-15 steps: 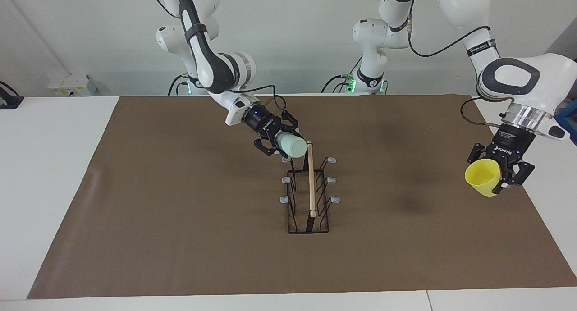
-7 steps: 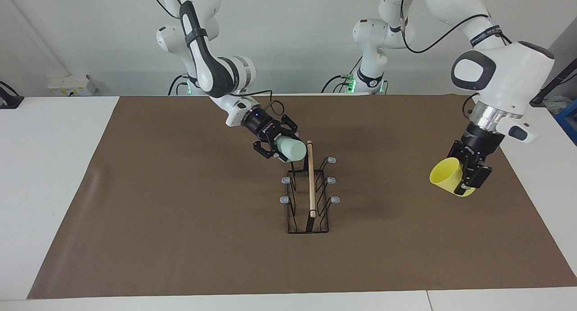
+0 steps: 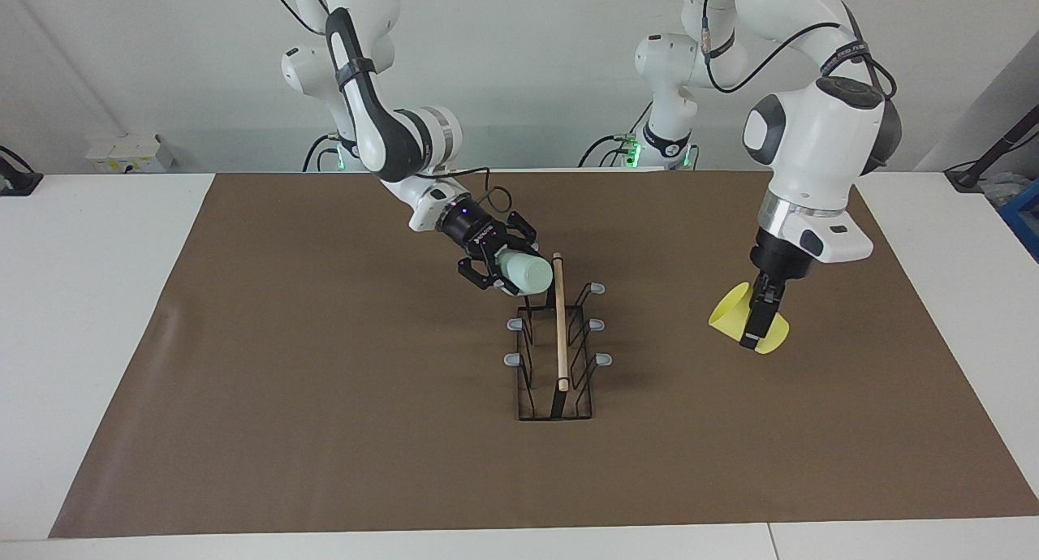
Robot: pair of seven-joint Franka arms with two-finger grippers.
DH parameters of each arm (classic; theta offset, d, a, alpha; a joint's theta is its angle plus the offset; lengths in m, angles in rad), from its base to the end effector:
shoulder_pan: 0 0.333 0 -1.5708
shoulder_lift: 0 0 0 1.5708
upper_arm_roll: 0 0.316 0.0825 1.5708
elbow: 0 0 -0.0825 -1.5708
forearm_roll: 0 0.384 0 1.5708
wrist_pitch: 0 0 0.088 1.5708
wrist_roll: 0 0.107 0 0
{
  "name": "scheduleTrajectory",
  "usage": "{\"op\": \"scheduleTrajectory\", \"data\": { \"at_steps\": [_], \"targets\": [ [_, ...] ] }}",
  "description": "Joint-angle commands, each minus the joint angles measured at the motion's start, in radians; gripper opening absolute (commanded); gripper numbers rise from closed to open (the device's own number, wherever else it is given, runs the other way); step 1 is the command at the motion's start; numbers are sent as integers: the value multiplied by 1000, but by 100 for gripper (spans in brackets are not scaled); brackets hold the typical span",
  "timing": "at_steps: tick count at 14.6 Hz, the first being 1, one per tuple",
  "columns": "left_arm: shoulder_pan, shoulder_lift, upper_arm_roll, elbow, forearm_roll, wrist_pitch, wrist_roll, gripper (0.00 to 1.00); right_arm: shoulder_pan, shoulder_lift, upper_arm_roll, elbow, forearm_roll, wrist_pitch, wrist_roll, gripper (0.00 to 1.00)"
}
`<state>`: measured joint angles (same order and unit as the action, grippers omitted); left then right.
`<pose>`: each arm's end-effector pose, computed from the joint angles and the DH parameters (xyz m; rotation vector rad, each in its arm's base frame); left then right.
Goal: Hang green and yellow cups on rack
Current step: 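Carry the green cup toward the rack while the left gripper lifts the yellow cup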
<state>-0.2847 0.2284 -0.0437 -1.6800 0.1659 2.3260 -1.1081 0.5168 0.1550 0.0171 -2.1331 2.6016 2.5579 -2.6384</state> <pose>0.6316 -0.2095 0.5110 2.7350 0.9901 0.5937 0.4942 0.2833 0.3423 -1.9301 -0.7344 -1.5216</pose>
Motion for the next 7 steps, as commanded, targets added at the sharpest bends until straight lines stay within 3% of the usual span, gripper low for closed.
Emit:
{"op": "scheduleTrajectory", "data": {
  "at_steps": [1, 3, 7],
  "targets": [
    [-13, -56, -45, -113, 170, 99, -7, 0, -8, 18, 6, 12, 166, -16, -106, 0],
    [-13, -78, -68, -165, 433, 154, -34, 0, -6, 49, 6, 4, 170, -54, -139, 0],
    [-22, -98, -119, -201, 567, 174, -191, 0, -8, 54, 6, -17, 175, -53, -150, 0]
  ]
}}
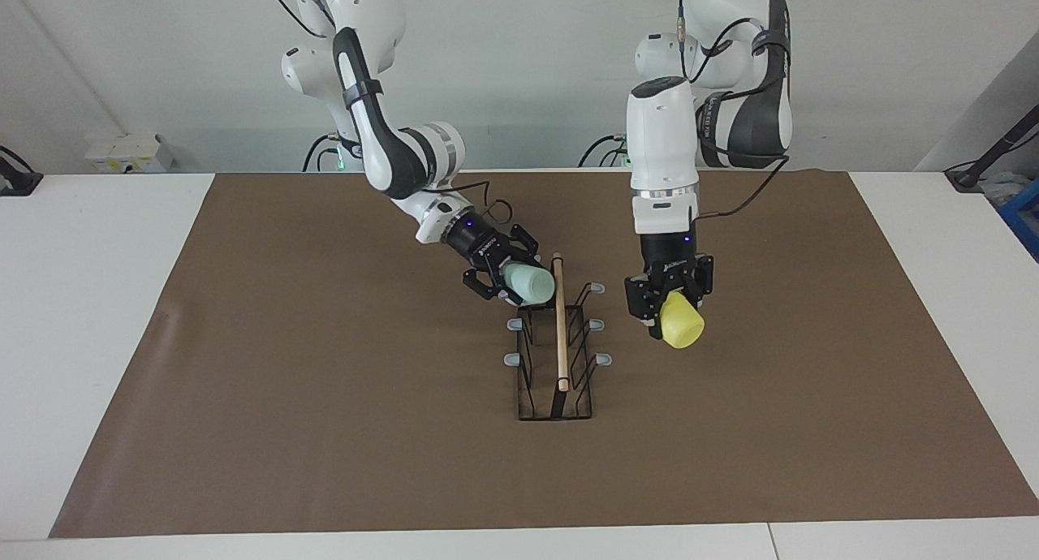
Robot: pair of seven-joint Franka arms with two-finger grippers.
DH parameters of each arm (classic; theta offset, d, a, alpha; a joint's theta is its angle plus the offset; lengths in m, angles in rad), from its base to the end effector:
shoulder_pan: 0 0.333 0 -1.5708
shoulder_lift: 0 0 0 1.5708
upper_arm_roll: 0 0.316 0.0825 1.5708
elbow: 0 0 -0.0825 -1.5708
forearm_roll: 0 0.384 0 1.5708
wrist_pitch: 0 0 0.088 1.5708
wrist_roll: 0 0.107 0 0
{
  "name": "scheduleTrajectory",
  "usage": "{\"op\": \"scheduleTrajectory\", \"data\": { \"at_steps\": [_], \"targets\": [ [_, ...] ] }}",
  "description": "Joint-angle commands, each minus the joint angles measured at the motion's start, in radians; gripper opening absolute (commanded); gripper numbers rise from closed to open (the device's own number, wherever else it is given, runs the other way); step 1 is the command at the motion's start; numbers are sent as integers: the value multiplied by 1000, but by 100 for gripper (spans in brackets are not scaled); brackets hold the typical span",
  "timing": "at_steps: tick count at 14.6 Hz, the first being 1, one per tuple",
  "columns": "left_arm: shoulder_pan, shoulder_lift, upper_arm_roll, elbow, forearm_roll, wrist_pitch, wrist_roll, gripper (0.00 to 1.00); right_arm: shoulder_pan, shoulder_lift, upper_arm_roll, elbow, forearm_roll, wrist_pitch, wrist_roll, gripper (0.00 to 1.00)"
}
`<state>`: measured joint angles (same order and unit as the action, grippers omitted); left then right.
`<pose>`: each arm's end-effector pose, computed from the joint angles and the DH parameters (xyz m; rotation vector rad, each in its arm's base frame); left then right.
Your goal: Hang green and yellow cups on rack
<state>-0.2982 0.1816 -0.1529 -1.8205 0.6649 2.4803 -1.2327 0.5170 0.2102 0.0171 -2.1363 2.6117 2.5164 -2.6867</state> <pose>0.5850 -0.2794 0.4894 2.9014 0.5248 1.0415 0.4946 0.2873 0.3127 -1.9330 -0.7732 -1.5126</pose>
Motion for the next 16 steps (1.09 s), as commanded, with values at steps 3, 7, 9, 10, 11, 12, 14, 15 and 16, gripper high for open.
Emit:
{"op": "scheduleTrajectory", "data": {
  "at_steps": [3, 7, 9, 10, 11, 12, 14, 15, 16],
  "targets": [
    [-7, -91, -49, -129, 289, 20, -280, 0, -9, -3, 7, -24, 166, -1, -102, 0],
    [-9, -139, -94, -200, 462, 5, -507, 0, -11, -5, 6, -30, 179, 2, -101, 100],
    [-9, -160, -111, -238, 522, 0, -591, 0, -21, -6, 6, -19, 179, 5, -99, 100],
    [-7, -166, -114, -252, 585, -1, -660, 0, -25, -8, 6, -10, 176, 8, -97, 100],
    [-7, -180, -117, -275, 631, -1, -735, 0, -29, -9, 4, -2, 166, 15, -97, 100],
    [-9, -186, -123, -292, 656, -9, -767, 0, -32, -12, 1, 16, 159, 57, -94, 100],
    [-9, -183, -140, -298, 665, -50, -778, 0, -52, -28, 4, 64, 101, 148, -85, 100],
    [-9, -176, -151, -301, 686, -67, -803, 0, -58, -38, 6, 76, 70, 182, -73, 100],
    [-9, -169, -160, -303, 734, -84, -856, 0, -60, -54, 6, 78, 41, 214, -50, 100]
  ]
}}
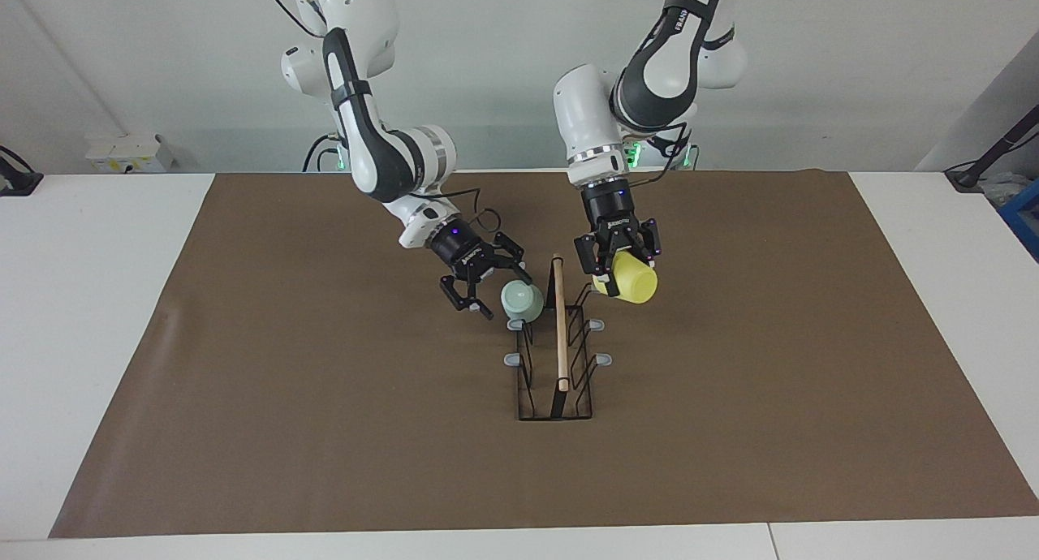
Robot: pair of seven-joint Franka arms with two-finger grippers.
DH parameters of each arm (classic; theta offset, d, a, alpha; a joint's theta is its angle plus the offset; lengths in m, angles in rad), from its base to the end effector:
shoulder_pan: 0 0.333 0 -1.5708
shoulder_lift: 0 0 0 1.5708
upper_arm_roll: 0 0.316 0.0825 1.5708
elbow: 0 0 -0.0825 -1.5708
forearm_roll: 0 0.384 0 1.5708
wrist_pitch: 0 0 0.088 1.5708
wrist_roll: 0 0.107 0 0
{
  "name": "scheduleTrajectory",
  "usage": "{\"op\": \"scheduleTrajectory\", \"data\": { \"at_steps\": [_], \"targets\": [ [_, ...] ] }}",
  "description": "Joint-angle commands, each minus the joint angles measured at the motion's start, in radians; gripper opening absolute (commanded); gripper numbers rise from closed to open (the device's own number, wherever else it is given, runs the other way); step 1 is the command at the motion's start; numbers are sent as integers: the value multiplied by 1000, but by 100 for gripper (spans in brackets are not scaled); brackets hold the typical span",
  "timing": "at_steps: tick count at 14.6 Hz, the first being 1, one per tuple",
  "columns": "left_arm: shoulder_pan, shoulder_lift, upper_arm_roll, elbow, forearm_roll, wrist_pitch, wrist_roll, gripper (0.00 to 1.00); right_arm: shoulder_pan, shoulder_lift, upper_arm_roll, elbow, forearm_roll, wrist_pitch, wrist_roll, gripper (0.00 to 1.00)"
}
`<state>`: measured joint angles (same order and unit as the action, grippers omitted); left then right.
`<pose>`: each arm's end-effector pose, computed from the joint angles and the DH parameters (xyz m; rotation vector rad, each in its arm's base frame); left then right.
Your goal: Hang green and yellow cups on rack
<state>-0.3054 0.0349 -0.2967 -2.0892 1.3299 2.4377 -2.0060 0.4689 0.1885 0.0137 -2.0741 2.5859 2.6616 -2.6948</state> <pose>0.4807 -0.3263 0.4420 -2.6818 -0.6186 -1.5095 0.5186 0.2545 0.3413 -2.0521 -0.7768 -1.5586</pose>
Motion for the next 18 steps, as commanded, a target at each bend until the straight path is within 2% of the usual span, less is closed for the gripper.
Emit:
{"op": "scheduleTrajectory", "data": {
  "at_steps": [1, 4, 6, 10, 14, 15, 17, 18],
  "targets": [
    [-1, -20, -18, -41, 115, -51, -138, 0, -15, -43, 9, 15, 41, 81, -25, 100],
    [-15, 26, -42, -46, 172, -115, -215, 0, -30, -84, 6, 15, -22, 121, 6, 100],
    [-15, 49, -70, -46, 213, -149, -282, 0, -64, -118, 6, 15, -161, 150, 59, 100],
    [-21, 68, -76, -49, 215, -152, -290, 0, -134, -141, 5, 15, -453, 146, 161, 100],
    [-24, 68, -84, -71, 215, -140, -287, 0, -208, -139, 5, 14, -647, 109, 161, 100],
    [-24, 68, -84, -69, 215, -143, -286, 5, -226, -139, 5, 15, -697, 94, 161, 100],
    [-24, 68, -88, -68, 212, -138, -286, 87, -271, -139, 3, 15, -794, 40, 162, 100],
    [-26, 66, -91, -63, 197, -138, -280, 100, -292, -139, 3, 15, -823, 14, 162, 100]
  ]
}}
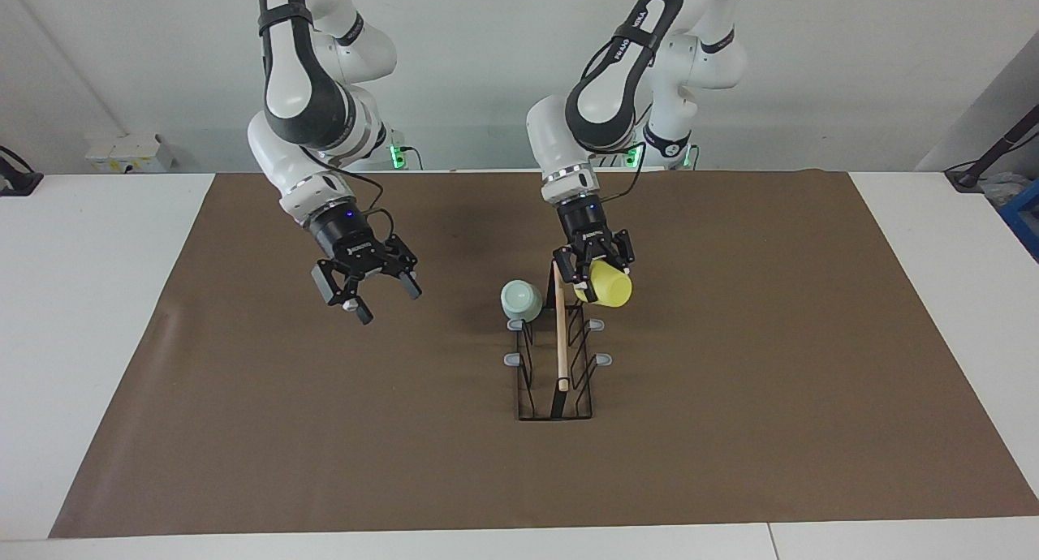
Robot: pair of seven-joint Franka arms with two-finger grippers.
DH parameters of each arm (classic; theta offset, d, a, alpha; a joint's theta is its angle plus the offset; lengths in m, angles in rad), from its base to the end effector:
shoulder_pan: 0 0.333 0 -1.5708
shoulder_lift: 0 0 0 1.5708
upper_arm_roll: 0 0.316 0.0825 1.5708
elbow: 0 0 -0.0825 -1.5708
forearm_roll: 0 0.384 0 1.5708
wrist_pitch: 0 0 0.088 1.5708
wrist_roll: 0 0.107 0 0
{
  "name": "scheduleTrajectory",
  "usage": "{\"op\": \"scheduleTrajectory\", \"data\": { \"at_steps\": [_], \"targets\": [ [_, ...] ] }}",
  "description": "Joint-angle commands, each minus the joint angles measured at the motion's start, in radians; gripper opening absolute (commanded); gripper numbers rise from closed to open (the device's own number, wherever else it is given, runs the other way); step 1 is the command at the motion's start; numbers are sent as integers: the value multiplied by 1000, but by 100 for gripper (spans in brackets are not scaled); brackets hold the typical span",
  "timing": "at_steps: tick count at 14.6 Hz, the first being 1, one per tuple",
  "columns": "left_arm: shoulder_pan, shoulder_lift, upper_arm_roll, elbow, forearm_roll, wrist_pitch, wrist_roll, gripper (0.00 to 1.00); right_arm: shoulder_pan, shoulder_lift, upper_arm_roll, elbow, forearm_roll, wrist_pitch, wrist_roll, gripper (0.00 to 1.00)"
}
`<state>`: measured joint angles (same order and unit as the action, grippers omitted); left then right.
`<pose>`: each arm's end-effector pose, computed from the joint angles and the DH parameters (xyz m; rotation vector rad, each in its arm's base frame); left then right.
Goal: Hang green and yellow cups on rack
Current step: 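Hang the yellow cup on a rack peg with the left gripper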
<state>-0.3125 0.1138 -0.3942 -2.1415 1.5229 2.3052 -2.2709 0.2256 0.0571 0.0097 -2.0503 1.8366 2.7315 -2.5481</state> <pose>0.4508 -0.3539 0.3753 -2.6068 -0.6300 -1.5917 0.5745 0.0999 0.4417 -2.1118 -1.4154 -1.7022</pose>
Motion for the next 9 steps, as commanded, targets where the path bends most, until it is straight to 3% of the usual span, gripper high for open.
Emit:
{"op": "scheduleTrajectory", "data": {
  "at_steps": [1, 6, 9],
  "targets": [
    [-22, -14, 0, -9, -19, -6, -9, 100, -60, -8, 7, -8, -107, -67, 15, 100],
    [-14, -20, 0, 43, -93, 28, 11, 100, -147, -3, 4, -2, -400, -177, 75, 100],
    [-2, -6, 12, 84, -225, 31, 227, 100, -186, -7, 3, 27, -697, -240, 236, 100]
  ]
}}
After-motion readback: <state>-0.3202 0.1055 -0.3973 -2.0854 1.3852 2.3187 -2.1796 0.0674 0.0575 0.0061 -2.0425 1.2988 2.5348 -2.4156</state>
